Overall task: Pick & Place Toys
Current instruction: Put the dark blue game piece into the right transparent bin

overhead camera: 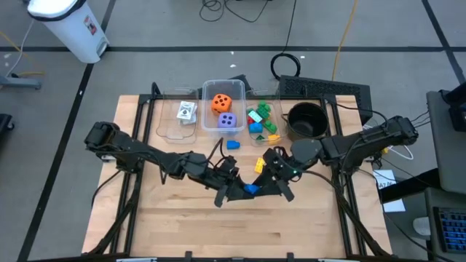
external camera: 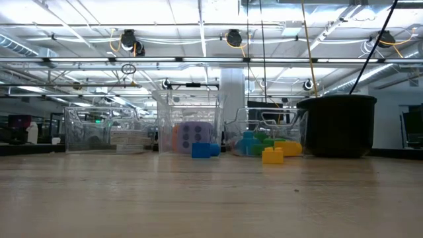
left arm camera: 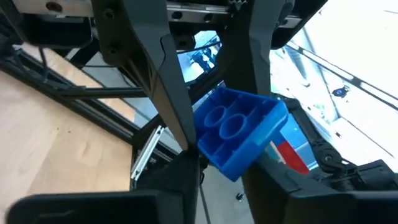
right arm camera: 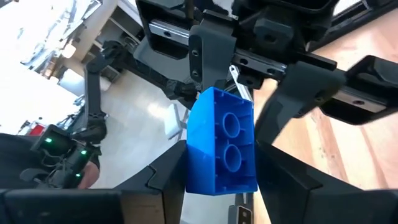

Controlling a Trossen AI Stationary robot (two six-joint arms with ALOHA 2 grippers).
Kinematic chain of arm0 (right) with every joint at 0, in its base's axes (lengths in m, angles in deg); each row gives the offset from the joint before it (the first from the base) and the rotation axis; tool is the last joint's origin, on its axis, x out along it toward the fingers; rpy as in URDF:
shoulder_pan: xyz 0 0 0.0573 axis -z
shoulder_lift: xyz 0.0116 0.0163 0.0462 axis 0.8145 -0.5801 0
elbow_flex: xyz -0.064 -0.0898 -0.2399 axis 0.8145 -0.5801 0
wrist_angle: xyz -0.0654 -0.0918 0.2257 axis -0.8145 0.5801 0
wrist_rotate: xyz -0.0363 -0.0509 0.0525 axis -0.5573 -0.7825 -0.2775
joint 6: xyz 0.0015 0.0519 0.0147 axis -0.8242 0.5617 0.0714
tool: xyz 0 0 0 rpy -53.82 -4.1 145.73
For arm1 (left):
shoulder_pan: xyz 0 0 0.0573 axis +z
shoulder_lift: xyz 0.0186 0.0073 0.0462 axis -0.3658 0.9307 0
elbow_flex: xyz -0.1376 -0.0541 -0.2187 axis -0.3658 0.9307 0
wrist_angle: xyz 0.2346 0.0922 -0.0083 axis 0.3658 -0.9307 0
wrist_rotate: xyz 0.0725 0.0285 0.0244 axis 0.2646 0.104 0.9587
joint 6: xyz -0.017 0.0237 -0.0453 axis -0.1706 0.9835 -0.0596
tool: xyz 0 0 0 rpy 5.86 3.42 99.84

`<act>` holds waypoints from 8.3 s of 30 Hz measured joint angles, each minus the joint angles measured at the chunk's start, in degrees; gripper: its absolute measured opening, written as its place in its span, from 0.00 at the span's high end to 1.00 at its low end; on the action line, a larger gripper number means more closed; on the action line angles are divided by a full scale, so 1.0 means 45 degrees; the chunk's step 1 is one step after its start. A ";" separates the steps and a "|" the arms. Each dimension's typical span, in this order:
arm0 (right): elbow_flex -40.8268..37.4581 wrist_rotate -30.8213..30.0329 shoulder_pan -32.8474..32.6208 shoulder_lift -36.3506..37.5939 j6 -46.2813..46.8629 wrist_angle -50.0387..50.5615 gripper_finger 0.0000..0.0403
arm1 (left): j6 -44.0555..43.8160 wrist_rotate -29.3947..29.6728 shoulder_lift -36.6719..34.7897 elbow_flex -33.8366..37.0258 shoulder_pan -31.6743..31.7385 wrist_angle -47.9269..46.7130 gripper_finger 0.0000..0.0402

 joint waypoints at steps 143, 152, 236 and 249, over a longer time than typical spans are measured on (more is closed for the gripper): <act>0.0004 -0.1497 0.3484 0.1191 -0.2510 -1.4324 0.81 | 0.0086 -0.2832 -0.1935 -0.0022 0.4745 0.1100 0.99; 0.4074 -0.4926 0.3150 0.0980 -1.1062 -0.1762 0.56 | -0.1907 -0.3990 -0.1977 -0.0015 0.6160 0.1630 0.99; 0.5950 -0.3595 0.8986 -0.0821 -1.3300 0.9867 0.66 | -0.1718 -0.3074 -0.1957 -0.0015 0.8489 0.6180 0.53; 0.5090 -0.1080 1.1001 -0.3532 -1.2633 1.0765 0.66 | -0.1654 -0.3794 -0.1967 -0.0015 0.7891 0.6248 0.56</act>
